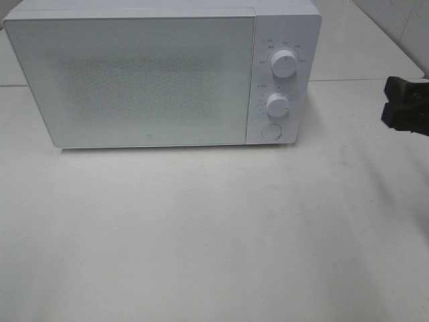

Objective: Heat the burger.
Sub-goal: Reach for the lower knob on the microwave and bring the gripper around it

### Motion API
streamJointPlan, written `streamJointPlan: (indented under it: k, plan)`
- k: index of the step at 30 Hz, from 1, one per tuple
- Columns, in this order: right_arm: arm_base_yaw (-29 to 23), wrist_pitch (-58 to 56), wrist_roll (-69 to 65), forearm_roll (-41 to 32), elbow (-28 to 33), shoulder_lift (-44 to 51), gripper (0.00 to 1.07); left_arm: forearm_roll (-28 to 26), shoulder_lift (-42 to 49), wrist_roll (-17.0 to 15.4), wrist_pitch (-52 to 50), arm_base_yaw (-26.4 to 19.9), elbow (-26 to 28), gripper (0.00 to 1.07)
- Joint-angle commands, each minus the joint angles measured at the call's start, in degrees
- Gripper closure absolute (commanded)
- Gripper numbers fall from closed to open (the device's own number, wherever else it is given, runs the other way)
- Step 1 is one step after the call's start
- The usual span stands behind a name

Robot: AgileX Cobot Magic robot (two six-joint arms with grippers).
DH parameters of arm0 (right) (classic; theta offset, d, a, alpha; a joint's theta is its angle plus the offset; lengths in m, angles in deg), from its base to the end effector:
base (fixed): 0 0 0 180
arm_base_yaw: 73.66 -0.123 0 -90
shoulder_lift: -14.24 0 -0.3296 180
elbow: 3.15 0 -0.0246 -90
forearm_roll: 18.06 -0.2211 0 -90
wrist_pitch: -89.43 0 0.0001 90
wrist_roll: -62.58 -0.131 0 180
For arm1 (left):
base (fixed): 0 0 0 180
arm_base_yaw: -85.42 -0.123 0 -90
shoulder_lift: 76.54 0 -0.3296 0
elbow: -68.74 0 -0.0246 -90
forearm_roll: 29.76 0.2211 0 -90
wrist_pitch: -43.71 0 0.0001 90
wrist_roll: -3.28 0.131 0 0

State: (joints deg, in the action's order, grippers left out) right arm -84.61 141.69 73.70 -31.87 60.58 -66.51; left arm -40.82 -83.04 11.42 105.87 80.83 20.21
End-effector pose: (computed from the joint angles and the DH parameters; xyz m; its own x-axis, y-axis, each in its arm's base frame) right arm 0.2246 0.0183 0.2757 -0.0519 -0.0548 -0.9971 -0.0038 0.9985 -0.0547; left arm -0.0432 -0.0258 0.2490 -0.4443 0.0148 -0.8958 0.0949 0.9950 -0.0307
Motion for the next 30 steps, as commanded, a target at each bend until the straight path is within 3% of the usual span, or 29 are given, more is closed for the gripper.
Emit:
streamJointPlan:
  k: [1, 4, 11, 16, 19, 21, 30]
  plan:
    - [-4.81, 5.67, 4.64, -8.59, 0.74, -2.81, 0.31, 0.06, 1.03, -0.29, -0.57, 0.34, -0.11, 0.06]
    - [-8.94, 9.05, 6.59, -14.44, 0.8, -5.21, 0.31, 0.06, 1.03, -0.29, -0.57, 0.34, -0.11, 0.06]
    - [-17.25, 19.02, 8.19, -19.42, 0.8, -9.91, 0.31, 0.06, 1.03, -0.29, -0.57, 0.34, -0.11, 0.06]
    - [-26.3, 27.9, 8.14, -29.05, 0.74, -13.87, 0.31, 0.06, 1.03, -0.29, -0.57, 0.34, -0.11, 0.06]
    - [-27.33, 27.9, 8.14, -30.19, 0.63, -14.21, 0.31, 0.06, 1.03, -0.29, -0.57, 0.34, -0.11, 0.06]
    - [-30.6, 27.9, 10.03, -34.95, -1.38, -16.5, 0.31, 0.06, 1.03, -0.29, -0.57, 0.34, -0.11, 0.06]
    - [-31.46, 27.85, 13.46, -35.41, -6.65, -22.12, 0.31, 0.06, 1.03, -0.29, -0.57, 0.34, -0.11, 0.06]
